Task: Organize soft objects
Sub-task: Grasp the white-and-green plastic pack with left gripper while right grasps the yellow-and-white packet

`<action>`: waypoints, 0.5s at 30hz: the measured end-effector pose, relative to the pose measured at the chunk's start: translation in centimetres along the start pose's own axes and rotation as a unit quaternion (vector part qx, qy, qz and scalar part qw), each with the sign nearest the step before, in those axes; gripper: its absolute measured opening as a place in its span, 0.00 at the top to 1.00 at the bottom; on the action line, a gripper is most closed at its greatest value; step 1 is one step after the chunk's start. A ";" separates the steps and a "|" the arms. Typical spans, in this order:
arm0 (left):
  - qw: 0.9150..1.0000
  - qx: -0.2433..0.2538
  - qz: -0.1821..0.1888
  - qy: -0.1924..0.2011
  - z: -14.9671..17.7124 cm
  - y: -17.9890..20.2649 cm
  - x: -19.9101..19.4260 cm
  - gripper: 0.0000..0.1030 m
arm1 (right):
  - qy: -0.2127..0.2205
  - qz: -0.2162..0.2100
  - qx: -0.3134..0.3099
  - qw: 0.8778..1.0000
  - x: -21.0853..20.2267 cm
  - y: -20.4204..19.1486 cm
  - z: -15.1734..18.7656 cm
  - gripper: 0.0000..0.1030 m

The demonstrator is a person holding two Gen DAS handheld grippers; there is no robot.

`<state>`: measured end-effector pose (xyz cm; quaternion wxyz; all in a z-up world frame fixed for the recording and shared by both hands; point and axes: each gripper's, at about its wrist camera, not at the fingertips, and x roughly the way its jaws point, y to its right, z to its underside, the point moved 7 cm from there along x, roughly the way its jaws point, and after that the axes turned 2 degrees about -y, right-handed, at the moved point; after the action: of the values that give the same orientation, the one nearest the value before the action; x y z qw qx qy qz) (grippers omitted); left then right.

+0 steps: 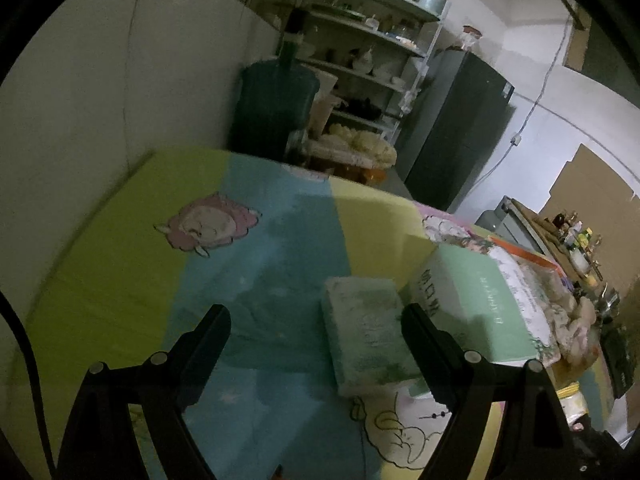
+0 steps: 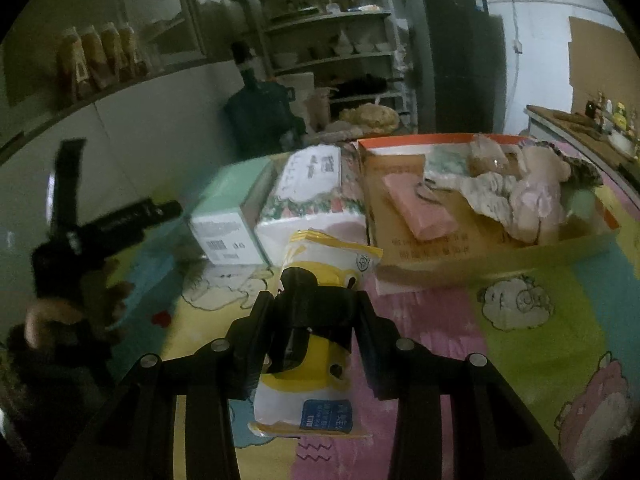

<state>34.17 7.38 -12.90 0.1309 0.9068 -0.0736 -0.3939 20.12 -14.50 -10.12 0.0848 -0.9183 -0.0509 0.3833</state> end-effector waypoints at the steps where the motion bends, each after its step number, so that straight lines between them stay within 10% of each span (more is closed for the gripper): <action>1: 1.000 -0.004 0.003 -0.003 0.1 -0.1 0.2 0.16 | 0.001 -0.002 0.000 1.000 0.0 0.1 -0.1 0.60; 15: 0.999 -0.006 0.029 -0.038 0.9 1.0 2.2 0.40 | 0.012 -0.022 -0.007 1.000 0.4 -0.3 -1.4 0.60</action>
<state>34.95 5.78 -14.75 0.1448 0.8881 -0.1022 -0.4242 21.38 -14.29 -9.38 0.0872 -0.9221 -0.0728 0.3700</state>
